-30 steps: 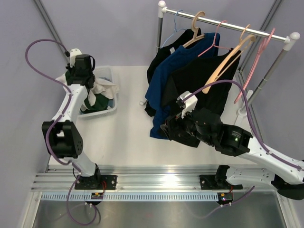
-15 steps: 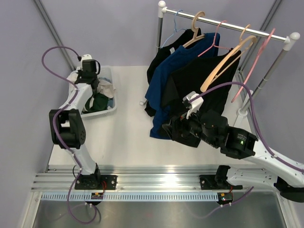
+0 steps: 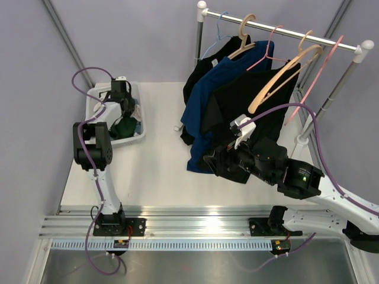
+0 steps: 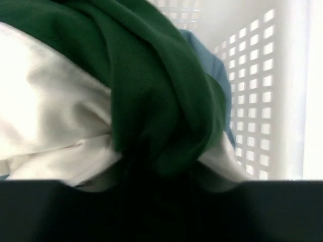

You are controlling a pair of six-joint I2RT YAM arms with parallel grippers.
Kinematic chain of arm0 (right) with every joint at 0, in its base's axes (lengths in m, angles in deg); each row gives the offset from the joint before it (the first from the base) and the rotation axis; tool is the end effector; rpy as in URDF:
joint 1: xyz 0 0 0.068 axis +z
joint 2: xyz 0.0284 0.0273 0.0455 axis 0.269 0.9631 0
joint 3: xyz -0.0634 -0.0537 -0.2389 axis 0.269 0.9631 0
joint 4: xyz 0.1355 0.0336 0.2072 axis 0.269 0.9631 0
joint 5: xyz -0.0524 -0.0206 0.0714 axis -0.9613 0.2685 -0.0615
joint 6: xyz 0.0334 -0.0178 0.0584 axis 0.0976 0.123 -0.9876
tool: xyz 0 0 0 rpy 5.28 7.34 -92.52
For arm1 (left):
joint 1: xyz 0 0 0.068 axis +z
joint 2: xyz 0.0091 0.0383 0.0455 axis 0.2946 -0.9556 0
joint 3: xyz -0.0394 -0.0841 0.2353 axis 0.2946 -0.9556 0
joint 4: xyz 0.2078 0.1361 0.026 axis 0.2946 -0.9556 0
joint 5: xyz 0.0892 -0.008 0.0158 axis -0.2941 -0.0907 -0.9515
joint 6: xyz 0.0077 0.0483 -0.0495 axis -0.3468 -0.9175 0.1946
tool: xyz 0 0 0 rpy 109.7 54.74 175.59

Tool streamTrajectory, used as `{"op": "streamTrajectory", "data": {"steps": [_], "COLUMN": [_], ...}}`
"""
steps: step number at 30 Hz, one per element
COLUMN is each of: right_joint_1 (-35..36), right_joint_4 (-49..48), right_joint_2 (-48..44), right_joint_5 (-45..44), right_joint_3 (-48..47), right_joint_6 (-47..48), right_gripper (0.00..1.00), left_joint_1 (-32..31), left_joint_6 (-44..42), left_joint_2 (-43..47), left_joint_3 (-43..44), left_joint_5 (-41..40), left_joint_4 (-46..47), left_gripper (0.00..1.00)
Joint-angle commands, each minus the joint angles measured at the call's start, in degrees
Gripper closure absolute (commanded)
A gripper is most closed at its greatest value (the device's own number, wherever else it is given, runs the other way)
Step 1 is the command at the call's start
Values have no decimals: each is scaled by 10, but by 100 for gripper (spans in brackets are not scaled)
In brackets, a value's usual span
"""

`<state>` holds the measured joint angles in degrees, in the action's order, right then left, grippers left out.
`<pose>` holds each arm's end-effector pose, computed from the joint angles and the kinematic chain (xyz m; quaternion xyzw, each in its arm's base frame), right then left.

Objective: Remove the t-shirt from the hanger
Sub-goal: Place the T-shirt in the bin.

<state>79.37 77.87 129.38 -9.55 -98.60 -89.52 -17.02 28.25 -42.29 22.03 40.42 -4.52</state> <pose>0.1034 0.1707 0.3836 -0.2574 0.7469 0.2715 0.5497 0.4604 0.0112 0.1834 -0.1059 0.9068 0.0526 0.4046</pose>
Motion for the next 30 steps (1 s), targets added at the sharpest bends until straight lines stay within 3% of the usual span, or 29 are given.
{"op": "streamTrajectory", "data": {"steps": [1, 4, 7, 17, 20, 21, 23, 27, 30], "right_joint_1": [7, 7, 7, 7, 7, 7, 7, 7, 7], "right_joint_4": [-22, -23, -22, -27, -26, -24, -23, -24, -21], "right_joint_2": [-8, -9, -7, -4, -5, -7, -13, -24, -26], "right_joint_5": [6, 4, 14, 25, 23, 26, 28, 26, 27], "right_joint_3": [2, 4, 1, -1, -2, -2, -2, 1, 0], "right_joint_6": [-4, -3, -1, 8, 10, 10, 10, 13, 13], "right_gripper": [0, 0, 0, 1, 0, 0, 0, 0, 0], "left_joint_1": [-2, -2, -1, -9, -13, -15, -21, -21, -21], "left_joint_6": [3, 2, 3, 7, -3, -10, -22, -34, -37], "left_joint_2": [10, 46, 101, 216, 206, 196, 177, 143, 125], "left_joint_3": [11, 15, 12, 35, 21, 17, 13, 9, -7], "left_joint_5": [64, 78, 101, 137, 175, 196, 213, 243, 236], "left_joint_4": [-32, -43, -48, -81, -82, -81, -80, -67, -34], "left_gripper": [45, 29, 23, 15, 25, 38, 55, 73, 80]}}
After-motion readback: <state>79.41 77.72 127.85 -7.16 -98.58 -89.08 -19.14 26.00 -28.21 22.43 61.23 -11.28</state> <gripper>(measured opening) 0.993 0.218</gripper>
